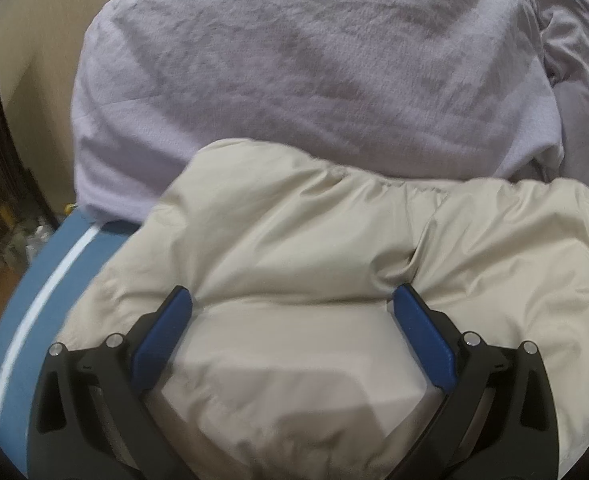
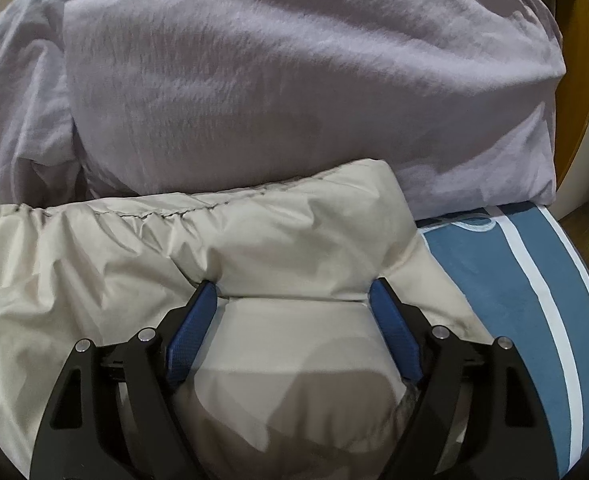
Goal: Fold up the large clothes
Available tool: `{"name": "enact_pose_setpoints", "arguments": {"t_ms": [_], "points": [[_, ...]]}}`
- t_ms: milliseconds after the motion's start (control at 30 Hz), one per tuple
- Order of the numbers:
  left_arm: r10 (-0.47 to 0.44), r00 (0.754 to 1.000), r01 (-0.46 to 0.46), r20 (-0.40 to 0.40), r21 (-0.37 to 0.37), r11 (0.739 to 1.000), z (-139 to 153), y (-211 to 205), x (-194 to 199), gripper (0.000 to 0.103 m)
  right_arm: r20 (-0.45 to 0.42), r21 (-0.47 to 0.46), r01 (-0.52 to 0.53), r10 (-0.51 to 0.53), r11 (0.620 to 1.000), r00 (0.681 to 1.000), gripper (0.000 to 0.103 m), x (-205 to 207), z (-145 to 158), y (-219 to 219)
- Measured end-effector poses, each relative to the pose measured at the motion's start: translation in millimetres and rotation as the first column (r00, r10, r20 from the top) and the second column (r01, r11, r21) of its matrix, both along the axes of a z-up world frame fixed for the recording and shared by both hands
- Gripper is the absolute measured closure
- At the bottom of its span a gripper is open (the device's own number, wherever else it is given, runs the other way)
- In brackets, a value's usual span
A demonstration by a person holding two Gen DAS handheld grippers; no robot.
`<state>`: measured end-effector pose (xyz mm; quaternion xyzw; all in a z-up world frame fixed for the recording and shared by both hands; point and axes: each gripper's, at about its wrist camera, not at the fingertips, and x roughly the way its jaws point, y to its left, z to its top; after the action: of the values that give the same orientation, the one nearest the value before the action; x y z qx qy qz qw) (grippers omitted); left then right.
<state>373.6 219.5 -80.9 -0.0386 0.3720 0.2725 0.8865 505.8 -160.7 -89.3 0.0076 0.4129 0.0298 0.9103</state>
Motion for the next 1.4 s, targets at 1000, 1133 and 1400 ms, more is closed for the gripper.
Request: {"name": "enact_pose_setpoints", "arguments": {"t_ms": [1000, 1133, 1400], "points": [[0.098, 0.995, -0.095, -0.006, -0.309, 0.946, 4, 21, -148, 0.003, -0.184, 0.484, 0.178, -0.099, 0.857, 0.978, 0.022, -133, -7, -129], [0.112, 0.994, -0.097, 0.017, -0.383, 0.919, -1, 32, -134, 0.012, -0.197, 0.508, 0.175, -0.084, 0.843, 0.977, 0.022, -124, -15, -124], [0.143, 0.985, -0.083, 0.100, -0.448, 0.890, 4, 40, -126, 0.044, -0.142, 0.519, 0.133, -0.068, 0.844, 0.988, 0.051, -121, -14, -114]]}}
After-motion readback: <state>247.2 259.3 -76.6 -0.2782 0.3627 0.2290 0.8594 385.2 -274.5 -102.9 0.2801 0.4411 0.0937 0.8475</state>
